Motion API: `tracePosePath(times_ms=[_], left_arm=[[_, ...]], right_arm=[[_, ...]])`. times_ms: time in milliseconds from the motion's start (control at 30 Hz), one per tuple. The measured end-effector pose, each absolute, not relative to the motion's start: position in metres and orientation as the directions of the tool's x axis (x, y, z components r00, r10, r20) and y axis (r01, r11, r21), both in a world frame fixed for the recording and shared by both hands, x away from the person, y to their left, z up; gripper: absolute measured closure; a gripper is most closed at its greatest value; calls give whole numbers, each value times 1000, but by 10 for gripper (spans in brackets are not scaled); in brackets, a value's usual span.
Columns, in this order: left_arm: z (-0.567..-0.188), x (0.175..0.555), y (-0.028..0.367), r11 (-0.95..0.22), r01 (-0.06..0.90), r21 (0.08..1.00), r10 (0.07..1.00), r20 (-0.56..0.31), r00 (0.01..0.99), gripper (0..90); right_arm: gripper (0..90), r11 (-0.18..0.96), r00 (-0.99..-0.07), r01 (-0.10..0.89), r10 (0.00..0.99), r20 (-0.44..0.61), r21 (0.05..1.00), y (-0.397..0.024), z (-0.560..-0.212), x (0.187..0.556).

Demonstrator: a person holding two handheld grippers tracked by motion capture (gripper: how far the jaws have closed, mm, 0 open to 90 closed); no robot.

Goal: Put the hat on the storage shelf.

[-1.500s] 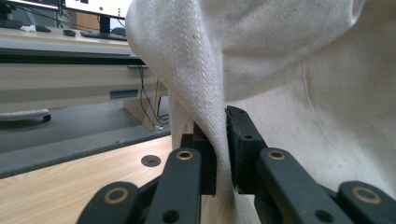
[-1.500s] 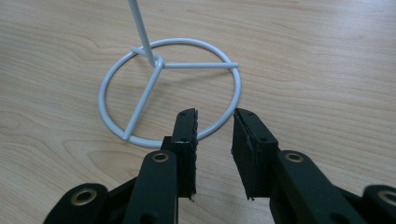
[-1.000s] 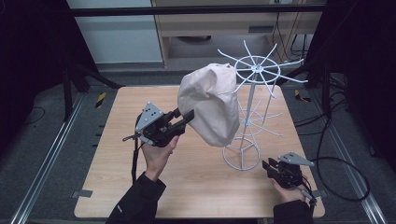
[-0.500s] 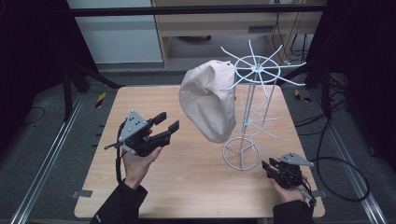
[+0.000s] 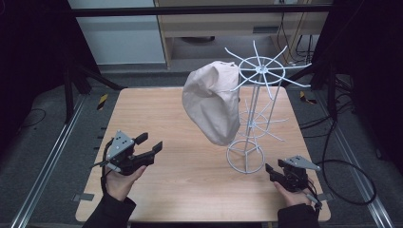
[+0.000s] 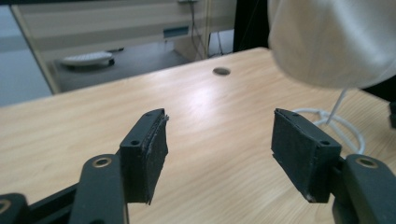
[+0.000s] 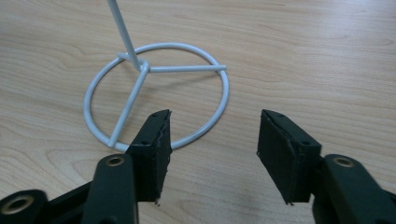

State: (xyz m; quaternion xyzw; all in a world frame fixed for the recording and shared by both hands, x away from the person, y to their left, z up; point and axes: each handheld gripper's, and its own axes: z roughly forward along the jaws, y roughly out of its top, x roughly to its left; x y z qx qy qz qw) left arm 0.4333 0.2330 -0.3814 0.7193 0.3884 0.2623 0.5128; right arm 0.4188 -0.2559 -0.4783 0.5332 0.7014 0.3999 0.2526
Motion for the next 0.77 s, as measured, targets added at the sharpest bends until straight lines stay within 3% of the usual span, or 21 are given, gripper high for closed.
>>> tracePosePath(times_ms=[333,767], left_arm=[[-428,425,269,-191,385,903,880,-17,475,297],[-458,419,311,-150,473,868,931,-38,364,274]], right_arm=[[335,99,-294,538,953,76,837,-256,-481,420],[260,103,-288,534,955,66,839,-256,-483,421]])
